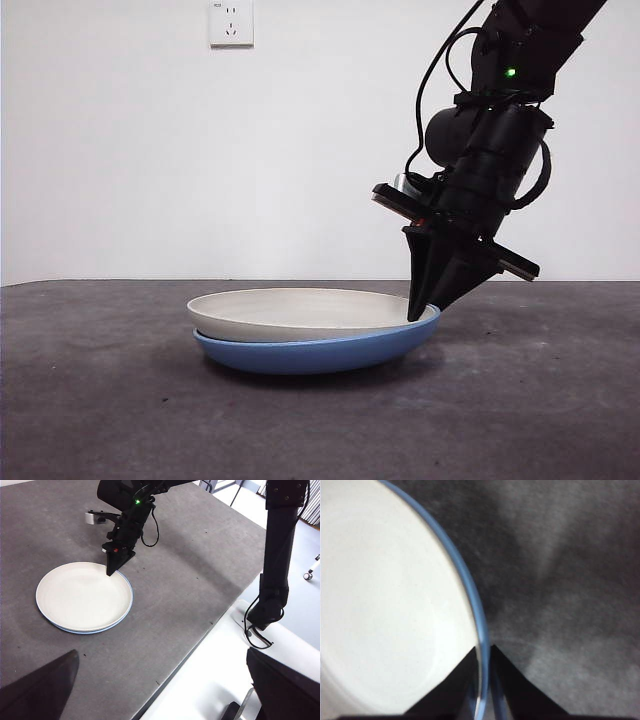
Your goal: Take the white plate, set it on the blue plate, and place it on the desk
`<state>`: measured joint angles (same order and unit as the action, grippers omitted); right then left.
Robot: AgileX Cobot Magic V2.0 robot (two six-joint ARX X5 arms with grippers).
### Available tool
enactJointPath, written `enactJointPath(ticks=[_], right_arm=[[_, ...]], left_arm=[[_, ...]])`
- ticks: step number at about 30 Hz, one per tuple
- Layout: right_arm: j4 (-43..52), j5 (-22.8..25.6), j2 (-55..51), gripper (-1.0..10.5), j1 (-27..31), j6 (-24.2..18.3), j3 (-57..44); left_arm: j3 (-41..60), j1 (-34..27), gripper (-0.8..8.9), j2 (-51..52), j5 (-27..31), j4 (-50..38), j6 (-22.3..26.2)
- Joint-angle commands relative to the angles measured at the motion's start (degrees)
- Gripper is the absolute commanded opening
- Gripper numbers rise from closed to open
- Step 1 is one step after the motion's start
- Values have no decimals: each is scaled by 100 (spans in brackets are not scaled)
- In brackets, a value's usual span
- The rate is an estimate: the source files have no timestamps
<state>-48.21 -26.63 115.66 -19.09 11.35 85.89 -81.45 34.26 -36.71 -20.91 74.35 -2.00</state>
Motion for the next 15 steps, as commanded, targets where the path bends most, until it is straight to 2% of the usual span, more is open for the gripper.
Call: enactJointPath(ticks=[1, 2, 5, 7, 11, 15], right_arm=[[-48, -13, 142, 29, -17, -83, 151], [-52, -28, 142, 67, -20, -94, 151], [-50, -96, 142, 311, -26, -162, 151], [-50, -94, 140, 410, -26, -173, 153], [-280, -79, 79, 474, 28, -175, 264], [-870, 236, -105, 563, 94, -273, 667]], left_arm=[[-63, 22, 592, -33, 9, -66, 92], [-66, 22, 592, -33, 9, -66, 92], [-63, 22, 592, -33, 9, -66, 92], [-66, 22, 592, -33, 9, -68, 96], [-63, 22, 592, -33, 9, -68, 122], [-63, 22, 592, -33, 9, -66, 138]])
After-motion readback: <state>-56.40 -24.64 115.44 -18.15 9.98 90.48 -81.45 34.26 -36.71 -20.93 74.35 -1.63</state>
